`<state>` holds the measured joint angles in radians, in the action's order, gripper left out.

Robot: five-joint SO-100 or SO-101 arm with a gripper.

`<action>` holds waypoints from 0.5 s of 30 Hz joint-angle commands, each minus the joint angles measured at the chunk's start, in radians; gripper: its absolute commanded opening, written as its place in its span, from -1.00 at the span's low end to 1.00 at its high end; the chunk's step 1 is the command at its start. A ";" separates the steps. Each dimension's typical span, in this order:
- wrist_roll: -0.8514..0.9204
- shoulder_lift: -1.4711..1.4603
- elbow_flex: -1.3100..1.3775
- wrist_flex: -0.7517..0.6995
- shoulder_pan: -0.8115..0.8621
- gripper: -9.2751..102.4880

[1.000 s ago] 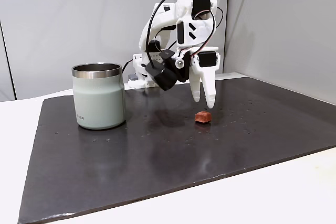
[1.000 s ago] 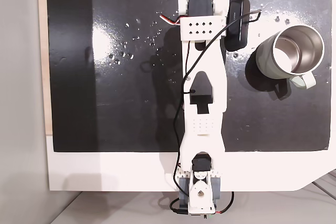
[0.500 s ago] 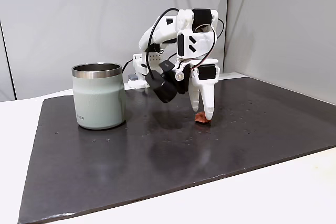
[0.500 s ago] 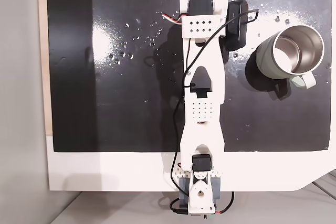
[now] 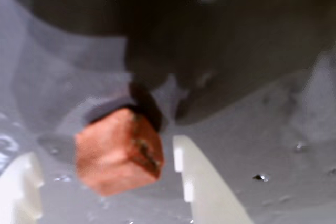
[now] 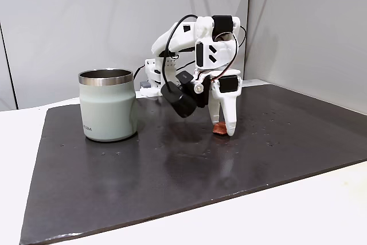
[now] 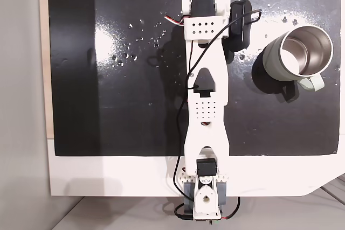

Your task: Grasp a cube and put it in the cup.

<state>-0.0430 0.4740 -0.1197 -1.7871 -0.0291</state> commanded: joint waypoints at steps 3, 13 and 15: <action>0.002 -0.009 0.057 -0.014 -0.011 -0.35; 0.006 -0.015 0.055 -0.015 -0.003 -0.41; 0.006 -0.017 0.054 -0.015 0.000 -0.44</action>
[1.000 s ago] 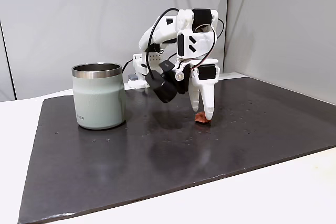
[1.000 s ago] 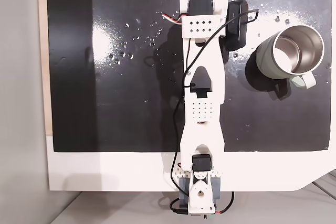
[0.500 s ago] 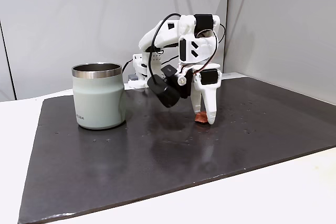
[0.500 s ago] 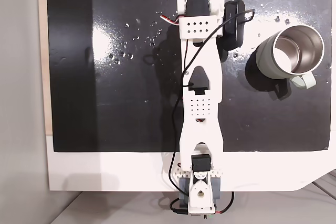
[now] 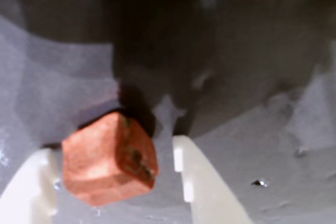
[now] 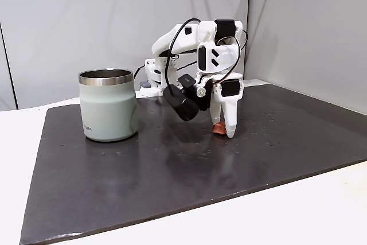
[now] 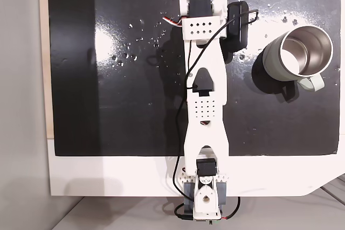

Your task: Grasp a cube and put it in the cup.

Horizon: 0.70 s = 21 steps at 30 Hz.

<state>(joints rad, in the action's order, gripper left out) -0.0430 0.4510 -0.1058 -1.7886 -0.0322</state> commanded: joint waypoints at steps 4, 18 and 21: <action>0.008 0.006 0.038 -0.015 0.005 -0.48; 0.005 0.017 0.031 -0.017 0.015 -0.71; 0.003 0.025 0.028 -0.017 0.015 -0.71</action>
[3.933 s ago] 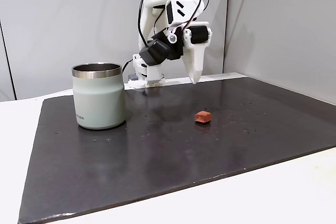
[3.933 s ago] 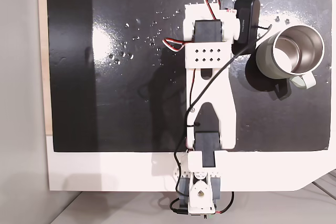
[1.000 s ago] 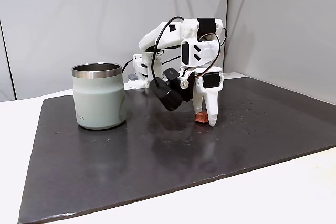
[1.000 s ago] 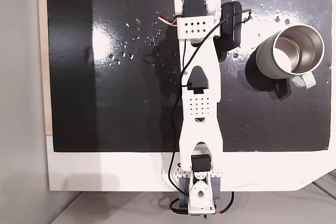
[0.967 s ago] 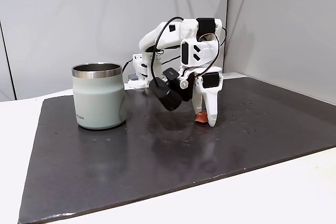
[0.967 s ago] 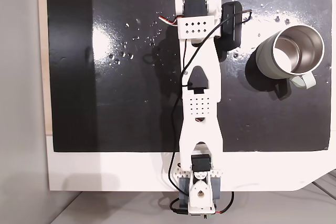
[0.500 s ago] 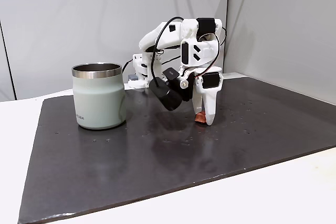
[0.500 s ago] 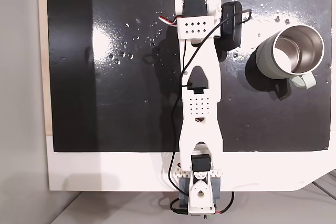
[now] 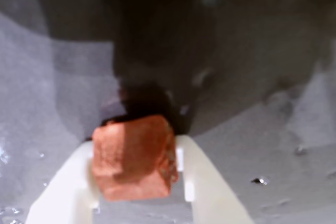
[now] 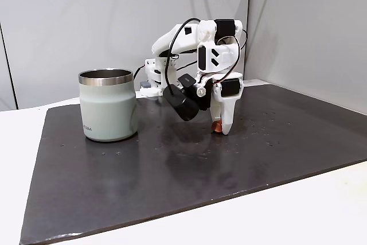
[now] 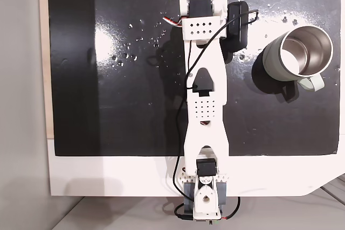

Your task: Grasp a cube and put it in the cup.

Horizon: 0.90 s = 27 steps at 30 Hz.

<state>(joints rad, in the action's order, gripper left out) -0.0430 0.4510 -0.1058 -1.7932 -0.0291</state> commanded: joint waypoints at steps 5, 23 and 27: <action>-0.003 0.069 0.002 -0.012 0.011 -0.71; -0.026 0.486 -0.210 -0.012 -0.008 -0.70; -0.034 0.606 -0.265 -0.011 -0.003 -0.70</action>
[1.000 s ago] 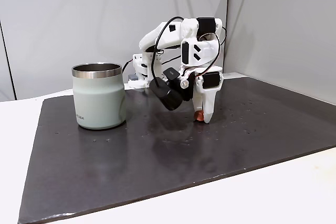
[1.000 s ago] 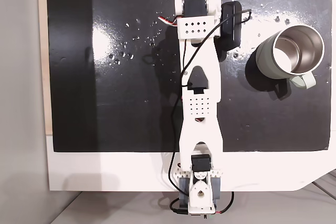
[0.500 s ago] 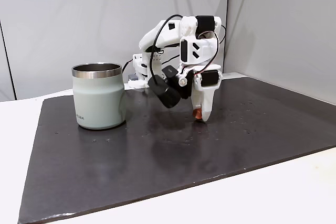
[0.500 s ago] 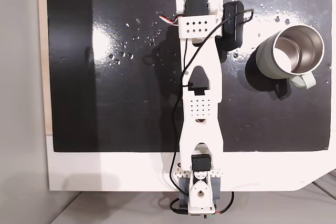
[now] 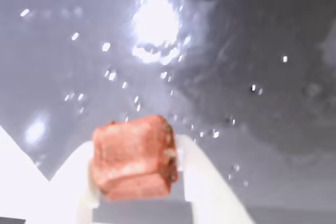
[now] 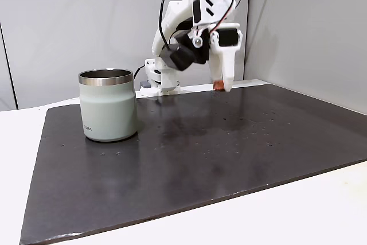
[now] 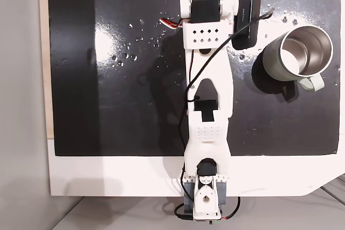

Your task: Grasp a cube and put it in the cup.

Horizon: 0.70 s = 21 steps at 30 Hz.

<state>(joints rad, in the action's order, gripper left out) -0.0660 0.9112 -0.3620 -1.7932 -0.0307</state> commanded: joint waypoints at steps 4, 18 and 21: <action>-0.012 0.253 -0.034 -0.011 -0.003 -0.70; -0.015 0.600 -0.176 -0.006 0.006 -0.70; -0.014 0.615 -0.204 -0.006 0.009 -0.70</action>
<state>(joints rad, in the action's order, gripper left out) -0.0706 1.4603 -0.5599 -1.7994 -0.0291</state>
